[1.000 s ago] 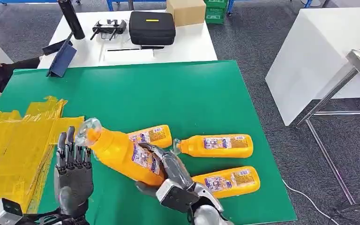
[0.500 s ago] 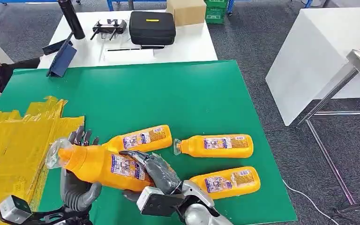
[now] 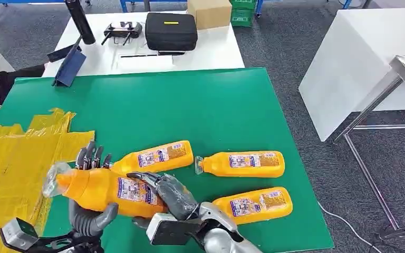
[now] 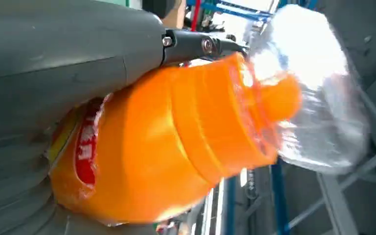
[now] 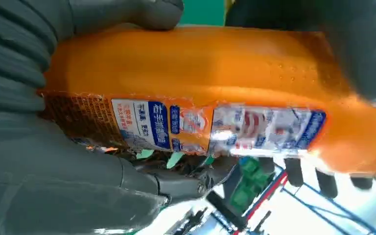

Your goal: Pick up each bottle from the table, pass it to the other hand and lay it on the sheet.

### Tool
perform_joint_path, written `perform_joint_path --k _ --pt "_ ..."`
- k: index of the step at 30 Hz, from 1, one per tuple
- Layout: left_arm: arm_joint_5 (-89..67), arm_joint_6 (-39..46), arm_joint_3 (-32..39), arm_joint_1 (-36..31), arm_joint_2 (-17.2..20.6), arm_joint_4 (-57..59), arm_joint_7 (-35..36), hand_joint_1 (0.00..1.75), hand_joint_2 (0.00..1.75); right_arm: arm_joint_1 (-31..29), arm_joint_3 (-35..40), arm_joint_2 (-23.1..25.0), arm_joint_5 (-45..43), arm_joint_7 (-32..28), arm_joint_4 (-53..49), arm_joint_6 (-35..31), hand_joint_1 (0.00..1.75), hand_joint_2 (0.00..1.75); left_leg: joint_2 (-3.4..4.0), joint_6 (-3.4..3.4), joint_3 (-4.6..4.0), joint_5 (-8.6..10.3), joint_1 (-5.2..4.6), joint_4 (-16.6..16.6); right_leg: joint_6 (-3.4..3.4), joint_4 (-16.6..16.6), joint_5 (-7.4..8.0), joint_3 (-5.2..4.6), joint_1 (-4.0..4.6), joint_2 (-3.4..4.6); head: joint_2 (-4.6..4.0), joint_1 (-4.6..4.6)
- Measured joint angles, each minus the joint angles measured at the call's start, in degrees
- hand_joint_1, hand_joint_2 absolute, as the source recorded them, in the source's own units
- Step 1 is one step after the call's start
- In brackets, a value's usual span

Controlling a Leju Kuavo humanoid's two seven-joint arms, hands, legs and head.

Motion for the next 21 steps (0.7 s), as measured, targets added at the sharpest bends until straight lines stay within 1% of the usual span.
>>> perform_joint_path --k 2,3,10,21 --pt "-0.4 0.1 0.0 -0.2 0.3 0.3 0.1 0.0 1.75 -1.1 1.4 0.3 0.5 0.5 0.7 0.4 1.75 1.75 -0.02 -0.01 0.0 0.0 0.03 0.0 0.0 0.0 0.0 0.01 0.0 0.0 0.0 0.0" --pt "-0.4 0.1 0.0 -0.2 0.4 0.4 0.1 1.75 1.75 -1.6 2.1 0.5 0.6 0.6 1.2 0.4 1.75 1.75 -0.01 -0.01 0.0 0.01 0.03 0.0 0.0 0.0 0.0 0.01 0.0 0.0 0.0 0.02" --pt "1.5 -0.3 0.2 -0.3 0.7 1.6 0.1 1.75 1.75 -4.7 5.2 0.9 -0.3 1.4 3.6 1.0 1.75 1.75 -0.01 0.0 0.0 0.01 0.01 0.0 0.0 0.0 0.0 0.0 0.0 0.0 0.0 0.0" --pt "2.0 -0.9 0.5 -0.4 0.8 2.9 0.0 1.75 1.75 -5.4 5.8 1.0 -0.4 1.4 5.0 1.0 1.75 1.75 -0.01 0.0 0.0 0.01 0.01 0.0 0.0 0.0 0.0 0.0 0.0 0.0 0.0 0.0"
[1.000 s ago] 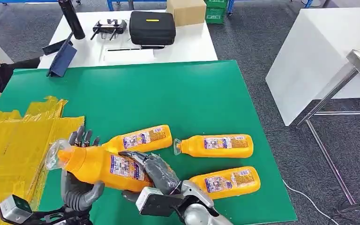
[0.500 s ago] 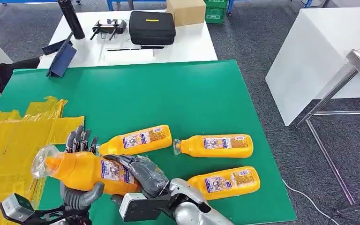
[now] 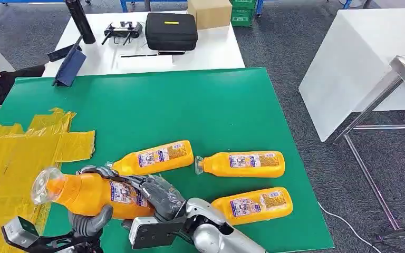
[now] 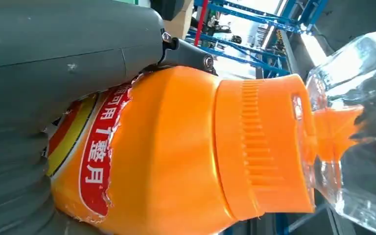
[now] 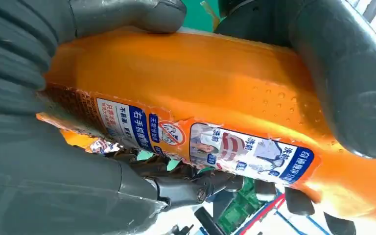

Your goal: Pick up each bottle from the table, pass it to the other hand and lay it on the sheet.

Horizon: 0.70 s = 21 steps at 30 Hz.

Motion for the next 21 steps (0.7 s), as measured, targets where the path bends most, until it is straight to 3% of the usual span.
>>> perform_joint_path --k 14,15,16,17,18,21 --pt "0.1 -0.2 0.1 -0.1 0.0 0.5 -0.1 1.75 1.75 -0.2 0.3 0.0 0.0 0.0 0.5 0.0 1.75 1.75 0.0 0.0 0.0 0.0 0.0 0.0 0.0 0.0 0.0 0.0 0.0 0.0 0.0 0.0" --pt "0.2 -0.3 0.1 -0.1 0.0 0.5 -0.2 1.75 1.75 -0.2 0.3 0.0 0.0 0.0 0.5 0.0 1.41 1.75 0.0 0.0 0.0 0.0 0.0 0.0 0.0 0.0 0.0 0.0 0.0 0.0 0.0 0.0" --pt "0.1 -0.2 0.1 0.0 0.0 0.5 -0.3 1.75 1.75 -0.1 0.3 0.0 0.0 0.0 0.5 0.0 0.28 1.75 0.0 0.0 0.01 0.0 0.0 0.0 0.0 0.0 0.0 -0.01 0.0 0.0 0.0 0.0" --pt "-0.5 0.6 0.1 0.0 0.0 0.5 -0.4 1.75 1.75 0.0 0.2 0.0 -0.1 0.0 0.5 -0.4 0.0 1.75 0.0 0.0 0.01 0.0 0.0 0.0 0.0 0.0 0.0 -0.01 0.0 0.0 0.0 0.0" --pt "-2.3 2.5 0.1 -0.1 0.0 0.5 -0.4 1.75 1.75 0.2 0.0 0.0 0.1 0.1 0.5 -1.3 0.0 0.0 -0.01 0.0 0.01 0.0 0.0 0.0 0.0 0.0 0.0 -0.01 0.0 0.0 0.0 0.0" --pt "-10.9 11.1 0.1 -0.1 0.0 -0.9 0.2 1.75 1.75 2.2 -0.9 -0.2 1.7 0.2 0.2 -5.6 0.0 0.0 -0.06 0.0 0.0 0.0 0.0 0.0 0.0 0.0 0.0 -0.01 0.0 -0.03 0.0 -0.02"
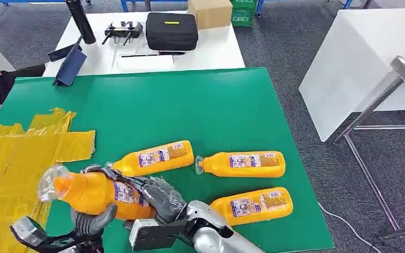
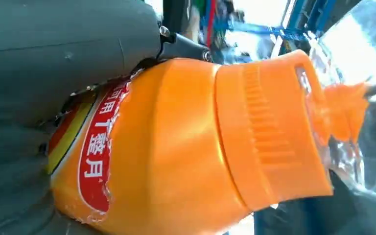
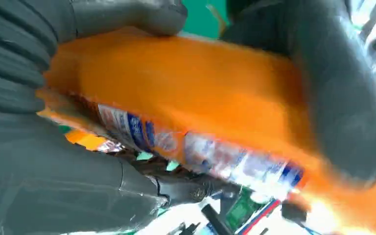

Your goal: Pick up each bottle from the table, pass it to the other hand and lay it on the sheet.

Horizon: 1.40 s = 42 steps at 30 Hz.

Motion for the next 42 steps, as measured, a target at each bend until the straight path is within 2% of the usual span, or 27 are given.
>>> perform_joint_path --k 2,3,5,6,10,14,18,24,28,30,35,40,41,42 --pt "-9.7 9.8 0.4 0.0 0.0 -1.8 1.8 1.75 1.75 2.2 -1.7 -0.6 1.6 0.1 -1.7 -3.1 0.0 0.0 -0.01 0.0 -0.02 0.0 0.0 0.0 0.0 0.0 0.0 -0.01 0.0 -0.01 0.0 0.07" --pt "-16.1 18.1 1.1 -0.3 0.0 -2.4 3.7 1.75 1.75 3.4 -2.8 -1.2 3.7 -0.2 -3.1 -5.1 0.0 1.75 -0.01 0.0 -0.02 0.0 0.0 0.0 0.0 0.0 0.0 -0.01 0.0 0.0 0.0 0.07" --pt "-29.7 34.7 5.3 -1.1 1.2 -2.7 6.1 1.75 1.75 5.8 -5.0 -3.9 8.0 -1.4 -7.4 -8.0 0.0 1.75 0.03 0.0 0.0 -0.01 0.0 0.0 0.0 0.0 0.0 -0.02 0.0 0.01 0.0 0.02" --pt "-32.4 38.5 7.7 -1.7 2.1 -2.7 6.4 1.75 1.75 7.3 -6.1 -5.4 9.3 -2.4 -9.5 -8.1 0.0 1.75 0.02 0.0 0.01 -0.01 0.0 0.0 0.0 0.0 0.0 -0.01 0.0 0.0 0.0 0.02" --pt "-43.4 40.8 18.4 -2.4 5.2 -2.2 6.3 1.75 1.75 12.3 -11.1 -10.5 11.4 -5.6 -17.0 -7.8 0.0 1.75 0.03 -0.01 0.0 -0.01 0.03 0.0 -0.01 0.0 -0.01 -0.03 0.0 0.01 0.0 -0.02" --pt "-54.9 45.6 24.3 -2.2 7.2 -0.2 10.3 1.75 1.75 16.6 -16.5 -13.7 11.6 -7.4 -22.2 -9.5 0.0 1.75 0.03 -0.01 -0.03 -0.02 0.03 0.0 -0.04 0.0 -0.04 -0.05 0.01 0.0 0.0 0.04" --pt "-55.7 46.4 27.4 -2.3 8.9 1.2 11.6 1.75 1.75 19.6 -20.2 -15.9 11.6 -7.4 -25.4 -9.6 0.0 1.75 0.0 0.0 -0.03 -0.02 0.0 0.0 -0.03 0.0 -0.03 -0.04 0.0 0.0 0.0 0.04" --pt "-56.6 46.5 28.7 -2.3 9.5 2.2 12.1 1.75 1.75 21.3 -22.1 -17.2 11.9 -7.3 -27.5 -9.4 0.0 1.75 0.02 0.0 0.0 -0.01 -0.01 0.0 -0.01 0.0 -0.01 -0.03 0.0 0.0 0.0 0.02" --pt "-60.4 46.4 28.7 -2.4 9.7 3.0 13.7 1.75 1.75 22.7 -22.8 -19.5 12.8 -5.5 -28.2 -5.9 0.0 1.75 -0.01 0.0 0.01 -0.01 0.0 0.0 -0.01 0.0 -0.01 -0.02 0.0 -0.01 0.0 0.04" --pt "-64.9 44.8 28.1 -2.9 10.3 4.4 16.0 1.75 1.75 23.8 -22.7 -22.5 11.9 -3.6 -28.4 -2.3 0.0 1.75 -0.04 0.0 0.01 -0.02 -0.04 0.0 0.0 0.0 -0.01 -0.02 -0.01 -0.02 0.0 0.02" --pt "-70.6 40.2 25.8 -5.6 14.2 13.5 20.6 1.75 1.75 26.1 -22.7 -31.1 10.1 0.4 -28.4 0.4 0.0 1.75 0.04 0.03 -0.01 -0.04 -0.07 0.0 0.01 0.0 0.01 -0.02 -0.03 0.0 0.0 0.02" --pt "-68.5 37.6 24.3 -6.5 17.7 21.9 15.5 1.75 1.75 26.3 -23.2 -36.7 8.0 4.9 -28.3 3.2 0.0 1.75 0.17 0.02 0.05 -0.03 -0.08 0.0 0.01 0.0 0.01 0.0 -0.03 0.02 0.0 0.02" --pt "-68.2 36.2 23.8 -6.5 18.3 23.2 14.4 0.38 1.75 26.3 -23.5 -37.6 7.9 5.4 -28.2 3.4 0.0 1.75 0.16 0.02 0.05 -0.03 -0.08 0.0 0.01 0.0 0.01 0.02 -0.03 0.02 0.0 0.02" --pt "-67.8 34.7 23.6 -6.5 18.9 24.1 13.4 0.0 1.75 26.3 -23.7 -38.1 7.9 5.9 -28.1 3.8 0.0 1.75 0.15 0.02 0.07 -0.04 -0.08 0.0 0.01 0.0 0.01 0.07 -0.03 0.02 0.0 0.04"
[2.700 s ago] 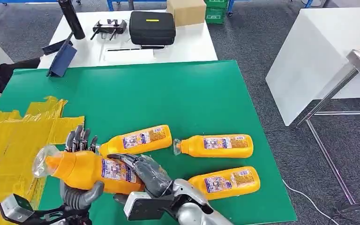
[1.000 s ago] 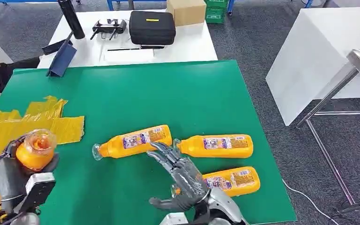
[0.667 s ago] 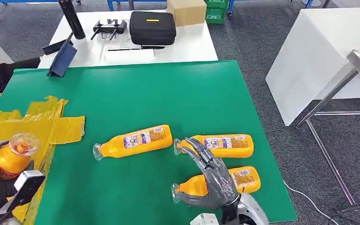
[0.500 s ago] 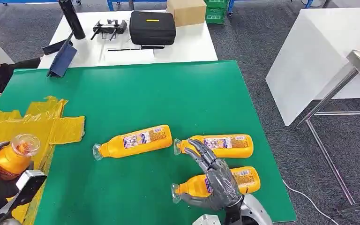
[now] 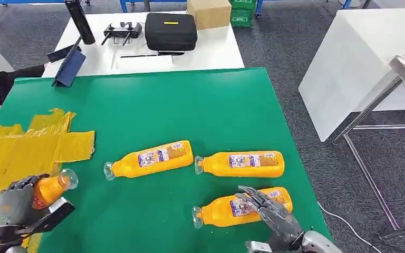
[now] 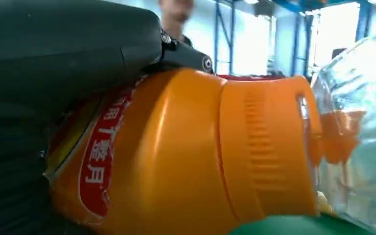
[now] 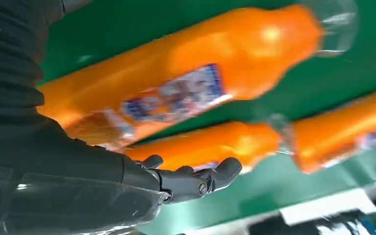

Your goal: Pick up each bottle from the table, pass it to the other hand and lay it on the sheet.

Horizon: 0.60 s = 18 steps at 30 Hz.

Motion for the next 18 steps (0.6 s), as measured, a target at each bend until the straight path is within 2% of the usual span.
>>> perform_joint_path --k 2,6,7,18 --pt "0.4 -3.6 -0.8 0.0 1.5 2.2 -1.6 0.0 1.75 -0.4 -0.5 -0.8 0.0 0.3 0.5 1.1 0.0 1.75 0.02 0.0 0.03 -0.02 0.0 0.0 0.0 0.0 0.0 0.02 0.0 0.02 0.02 -0.02" --pt "0.3 -4.4 -1.2 -0.8 3.8 6.7 -2.4 0.0 1.75 -1.3 -1.7 -1.7 0.3 0.4 1.6 3.1 0.0 1.75 0.0 -0.06 0.3 -0.06 0.02 0.0 -0.05 0.0 -0.06 0.24 0.0 -0.01 0.0 -0.04" --pt "1.0 -4.4 -1.3 -1.0 4.1 7.4 -3.2 0.0 0.0 -1.5 -1.9 -1.8 0.6 0.5 1.8 3.3 0.0 1.75 0.0 -0.07 0.34 -0.07 0.03 0.0 -0.06 0.0 -0.06 0.34 0.0 -0.01 0.0 -0.04" --pt "8.2 -8.0 1.4 2.4 4.8 6.8 -12.7 0.0 0.0 -3.0 -4.4 -2.3 6.5 2.2 3.7 3.3 0.0 1.75 -0.17 -0.11 0.55 -0.04 0.04 -0.1 -0.08 0.1 -0.08 0.53 0.02 -0.03 0.0 -0.04"
